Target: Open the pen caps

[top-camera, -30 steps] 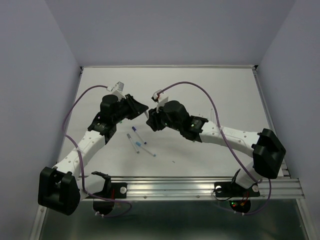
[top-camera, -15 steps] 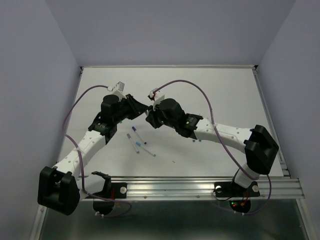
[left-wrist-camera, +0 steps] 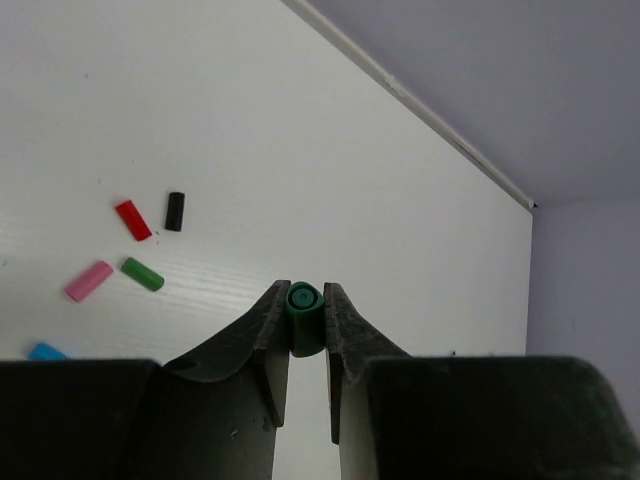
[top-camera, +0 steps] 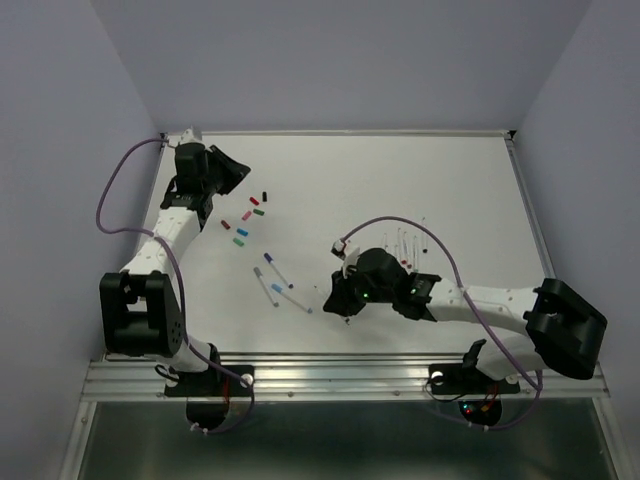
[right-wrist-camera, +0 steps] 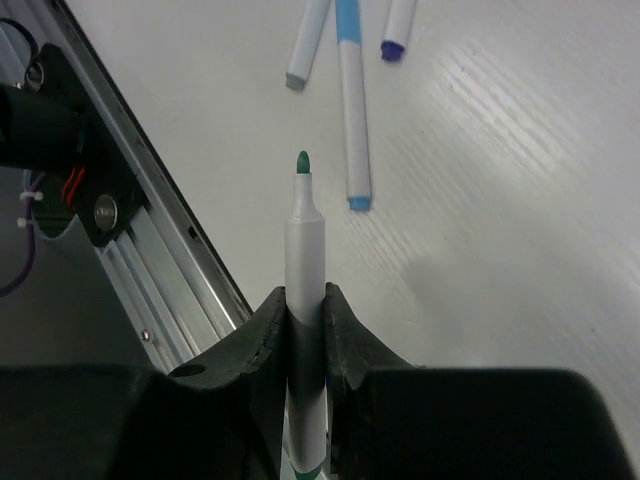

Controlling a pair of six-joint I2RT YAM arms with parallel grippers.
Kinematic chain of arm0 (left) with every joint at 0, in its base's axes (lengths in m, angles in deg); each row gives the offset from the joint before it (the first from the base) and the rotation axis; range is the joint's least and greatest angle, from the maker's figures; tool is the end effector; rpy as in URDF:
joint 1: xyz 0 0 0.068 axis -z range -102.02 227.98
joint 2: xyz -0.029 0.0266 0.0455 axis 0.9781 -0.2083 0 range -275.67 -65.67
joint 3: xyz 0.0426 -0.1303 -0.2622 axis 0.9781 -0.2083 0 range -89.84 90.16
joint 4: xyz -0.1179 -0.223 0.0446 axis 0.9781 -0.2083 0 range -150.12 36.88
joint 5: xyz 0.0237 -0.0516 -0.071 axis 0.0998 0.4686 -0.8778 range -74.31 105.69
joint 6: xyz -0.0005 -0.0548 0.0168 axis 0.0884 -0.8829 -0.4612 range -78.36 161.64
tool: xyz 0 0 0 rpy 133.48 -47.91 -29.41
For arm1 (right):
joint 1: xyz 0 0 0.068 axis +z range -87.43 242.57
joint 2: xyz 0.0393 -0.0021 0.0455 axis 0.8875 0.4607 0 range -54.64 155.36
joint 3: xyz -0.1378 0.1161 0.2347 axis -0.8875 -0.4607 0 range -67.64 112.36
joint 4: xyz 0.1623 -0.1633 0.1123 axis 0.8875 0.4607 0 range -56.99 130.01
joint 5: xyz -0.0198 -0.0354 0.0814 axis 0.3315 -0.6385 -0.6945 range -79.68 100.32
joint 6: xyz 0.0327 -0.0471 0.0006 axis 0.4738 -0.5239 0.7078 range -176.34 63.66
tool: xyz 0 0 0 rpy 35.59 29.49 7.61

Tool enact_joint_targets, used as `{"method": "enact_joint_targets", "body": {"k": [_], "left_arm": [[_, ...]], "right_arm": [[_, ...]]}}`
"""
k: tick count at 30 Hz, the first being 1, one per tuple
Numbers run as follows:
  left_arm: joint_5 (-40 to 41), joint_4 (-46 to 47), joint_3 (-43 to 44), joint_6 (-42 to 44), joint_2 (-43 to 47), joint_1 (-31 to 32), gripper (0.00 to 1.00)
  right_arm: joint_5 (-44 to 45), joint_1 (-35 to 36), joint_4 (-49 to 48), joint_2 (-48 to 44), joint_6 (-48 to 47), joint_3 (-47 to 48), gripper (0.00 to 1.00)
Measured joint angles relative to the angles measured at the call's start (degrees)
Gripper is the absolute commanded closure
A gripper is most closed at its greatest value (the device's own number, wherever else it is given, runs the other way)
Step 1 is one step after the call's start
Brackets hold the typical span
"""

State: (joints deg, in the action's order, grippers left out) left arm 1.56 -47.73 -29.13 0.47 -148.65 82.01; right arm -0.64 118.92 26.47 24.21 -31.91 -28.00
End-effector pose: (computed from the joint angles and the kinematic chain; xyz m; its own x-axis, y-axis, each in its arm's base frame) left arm 0.3360 -0.0335 0.3311 -0.4164 -0.6106 -0.6736 0.0361 0.7293 -0.6833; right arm 0.1506 0.2404 0.2295 -0.6470 -0.2393 -0.7240 -0.7012 0.5597 0.4416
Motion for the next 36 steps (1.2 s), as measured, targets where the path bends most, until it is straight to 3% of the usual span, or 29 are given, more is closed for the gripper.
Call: {"method": "enact_joint_targets", "body": {"k": [7,17,20,31,33,35,36], "left_arm": [[2.6,-1.9,4.9,2.6,-4.0,-1.6,1.0],[11.6,-10.6,5.0,6.4,-13.0,-1.6,0.97],[14.2,-12.2,5.1,6.9,-16.4,-1.6,0.91],[19.8,-16.6,11.2,8.3,-25.5,-1.6,0.65],[20.1,-17.1,11.8,8.5,-25.8,-1.6,0.55],[20.2,-17.5,12.0,8.8,-25.8,-1.6,0.52],[20.2,-17.6,12.1,8.9,-25.8,-1.6,0.45]], "right_arm": [[4.6,-0.8,2.5,-5.1,3.0,-1.6,0.99],[16.7,-20.8,10.4,-5.5,4.4,0.0,0.97],[19.9,-24.8,13.2,-5.5,4.3,0.0,0.97],[25.8,-28.1,18.2,-7.2,3.6,0.1,0.92],[26.6,-28.4,18.6,-7.4,3.4,0.1,0.91],[27.3,-28.7,19.3,-7.8,3.1,0.1,0.91],[27.4,-28.8,19.6,-8.0,2.9,0.1,0.91]]}}
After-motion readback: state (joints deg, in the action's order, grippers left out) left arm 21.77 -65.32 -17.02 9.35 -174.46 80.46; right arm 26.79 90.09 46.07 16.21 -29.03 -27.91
